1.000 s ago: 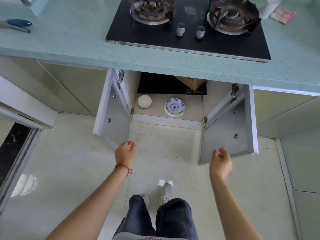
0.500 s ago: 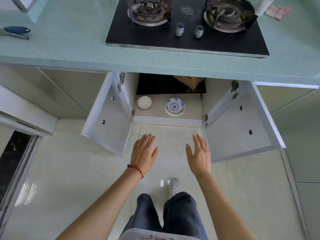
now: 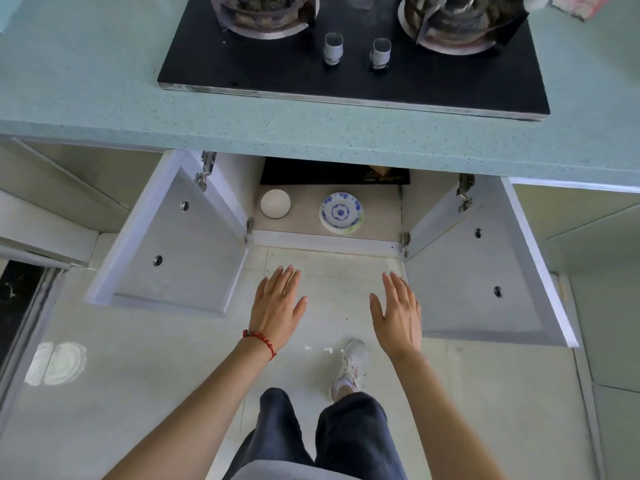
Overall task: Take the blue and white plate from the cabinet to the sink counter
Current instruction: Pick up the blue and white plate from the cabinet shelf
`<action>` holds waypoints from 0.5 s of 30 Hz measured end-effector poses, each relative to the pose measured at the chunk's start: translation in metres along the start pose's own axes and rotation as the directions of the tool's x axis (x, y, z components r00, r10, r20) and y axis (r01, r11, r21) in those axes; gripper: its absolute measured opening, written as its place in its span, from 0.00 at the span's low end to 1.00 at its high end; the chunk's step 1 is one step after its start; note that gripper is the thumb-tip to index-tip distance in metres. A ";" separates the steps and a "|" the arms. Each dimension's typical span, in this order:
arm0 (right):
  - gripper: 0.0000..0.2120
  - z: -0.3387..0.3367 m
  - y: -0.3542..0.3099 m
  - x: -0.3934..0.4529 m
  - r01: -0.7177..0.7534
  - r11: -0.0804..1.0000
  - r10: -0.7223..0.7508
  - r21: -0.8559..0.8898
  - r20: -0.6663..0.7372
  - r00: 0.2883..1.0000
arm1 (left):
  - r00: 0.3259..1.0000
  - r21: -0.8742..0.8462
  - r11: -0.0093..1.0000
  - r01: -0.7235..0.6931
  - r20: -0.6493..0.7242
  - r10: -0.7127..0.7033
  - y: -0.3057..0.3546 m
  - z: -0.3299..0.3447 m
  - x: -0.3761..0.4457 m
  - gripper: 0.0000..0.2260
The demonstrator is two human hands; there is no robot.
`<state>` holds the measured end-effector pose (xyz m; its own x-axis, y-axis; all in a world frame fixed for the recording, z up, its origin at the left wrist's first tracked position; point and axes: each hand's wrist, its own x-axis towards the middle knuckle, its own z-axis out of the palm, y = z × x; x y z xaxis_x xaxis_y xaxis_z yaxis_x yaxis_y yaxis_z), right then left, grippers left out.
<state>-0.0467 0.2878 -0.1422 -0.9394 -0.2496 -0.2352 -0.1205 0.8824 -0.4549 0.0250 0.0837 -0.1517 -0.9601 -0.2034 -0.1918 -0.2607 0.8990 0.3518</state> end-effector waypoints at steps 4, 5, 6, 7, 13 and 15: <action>0.23 -0.013 0.026 0.038 -0.001 1.000 0.001 0.021 -0.001 1.000 | 0.999 0.022 0.999 0.034 -0.005 -0.034 0.019 0.008 0.035 0.23; 0.23 -0.015 0.031 0.048 0.012 1.000 -0.012 0.014 0.008 1.000 | 0.999 0.020 0.999 0.044 -0.014 -0.044 0.022 0.011 0.044 0.23; 0.23 -0.016 0.036 0.058 0.024 1.000 -0.024 0.009 0.020 1.000 | 0.998 0.018 0.998 0.054 -0.022 -0.053 0.024 0.013 0.052 0.23; 0.23 -0.016 0.040 0.067 0.033 0.999 -0.033 0.006 0.030 0.999 | 0.998 0.022 0.998 0.062 -0.027 -0.061 0.026 0.016 0.059 0.23; 0.22 0.000 0.054 0.110 0.032 0.999 -0.033 0.038 0.021 0.999 | 0.997 0.054 0.998 0.043 -0.058 -0.040 0.027 0.035 0.100 0.22; 0.22 0.011 0.056 0.124 0.033 0.998 -0.034 0.052 0.018 0.999 | 0.997 0.065 0.998 0.018 -0.075 -0.014 0.024 0.044 0.117 0.21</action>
<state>-0.1664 0.3021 -0.2067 -0.9288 -0.2866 -0.2350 -0.1347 0.8516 -0.5065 -0.0894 0.0983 -0.2057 -0.9614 -0.2440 -0.1274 -0.2713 0.9183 0.2882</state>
